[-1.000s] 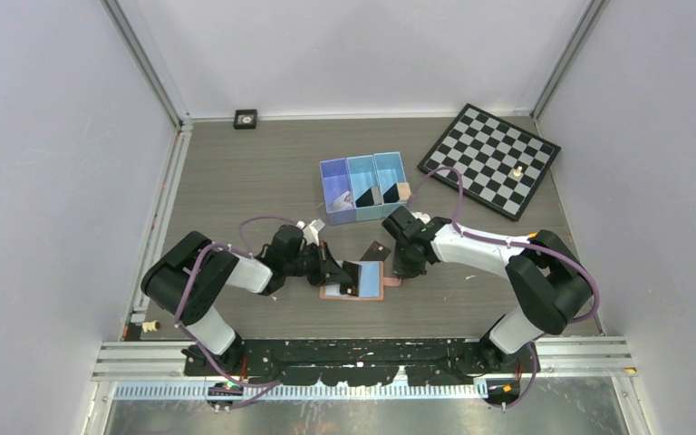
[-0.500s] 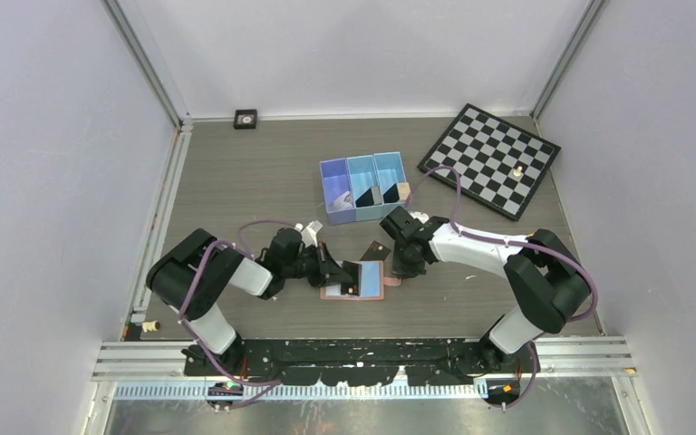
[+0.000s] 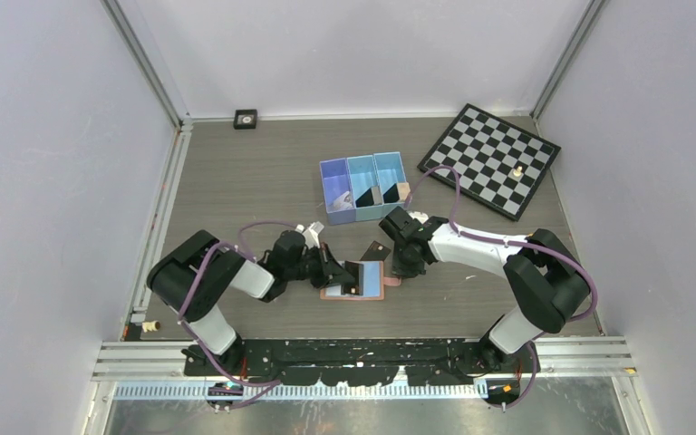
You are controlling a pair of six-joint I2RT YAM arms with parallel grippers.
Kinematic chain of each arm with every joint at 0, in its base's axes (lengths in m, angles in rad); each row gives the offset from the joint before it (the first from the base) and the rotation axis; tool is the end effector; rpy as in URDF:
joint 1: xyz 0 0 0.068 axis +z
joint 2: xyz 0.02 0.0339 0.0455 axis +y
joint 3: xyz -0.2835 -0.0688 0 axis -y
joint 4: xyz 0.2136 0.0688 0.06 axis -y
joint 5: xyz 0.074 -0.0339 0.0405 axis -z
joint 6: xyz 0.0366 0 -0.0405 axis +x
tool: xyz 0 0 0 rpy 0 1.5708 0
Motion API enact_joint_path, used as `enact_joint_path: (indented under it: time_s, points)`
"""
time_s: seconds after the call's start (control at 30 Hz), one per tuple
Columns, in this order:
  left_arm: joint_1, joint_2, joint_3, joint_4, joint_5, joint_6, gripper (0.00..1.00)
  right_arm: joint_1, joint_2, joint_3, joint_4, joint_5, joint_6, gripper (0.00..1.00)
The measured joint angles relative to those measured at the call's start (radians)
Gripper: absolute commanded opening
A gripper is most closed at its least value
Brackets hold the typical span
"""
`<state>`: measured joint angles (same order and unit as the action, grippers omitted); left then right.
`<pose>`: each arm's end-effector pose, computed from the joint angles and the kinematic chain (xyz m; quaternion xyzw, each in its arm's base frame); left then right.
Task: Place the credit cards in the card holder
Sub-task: Insert the credit card into the card holder.
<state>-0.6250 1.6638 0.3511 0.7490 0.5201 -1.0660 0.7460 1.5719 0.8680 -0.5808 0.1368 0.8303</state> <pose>0.1907 -0.1600 0.1481 -0.0641 0.8531 -0.4983 0.1408 0.1893 0.1681 0.1987 0.0513 0.9862 0.0531 0.1483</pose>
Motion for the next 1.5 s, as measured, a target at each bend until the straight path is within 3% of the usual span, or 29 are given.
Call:
enact_joint_path:
  time_s: [0.1, 0.23, 0.43, 0.63, 0.73, 0.93, 1.5]
  points:
    - [-0.009, -0.013, 0.008, -0.027, -0.013, 0.008, 0.01, 0.002, 0.0, 0.0, -0.002, 0.004, 0.0, 0.01]
    - [-0.021, -0.079, 0.039, -0.157, -0.05, 0.059, 0.1, 0.005, 0.0, 0.002, -0.007, 0.012, 0.0, 0.0]
    - [-0.026, -0.212, 0.129, -0.492, -0.147, 0.216, 0.32, 0.006, 0.0, 0.004, -0.018, 0.02, 0.0, 0.01]
    - [-0.026, -0.282, 0.202, -0.71, -0.188, 0.341, 0.43, 0.006, 0.0, 0.004, -0.018, 0.021, 0.0, 0.0]
    - [-0.026, -0.283, 0.209, -0.763, -0.187, 0.369, 0.43, 0.006, 0.0, 0.004, -0.018, 0.021, 0.0, 0.01]
    - [-0.026, -0.283, 0.211, -0.796, -0.182, 0.376, 0.35, 0.008, 0.0, 0.004, -0.019, 0.022, 0.0, 0.01]
    - [-0.026, -0.256, 0.221, -0.79, -0.169, 0.375, 0.35, 0.011, 0.0, 0.005, -0.019, 0.027, 0.0, 0.01]
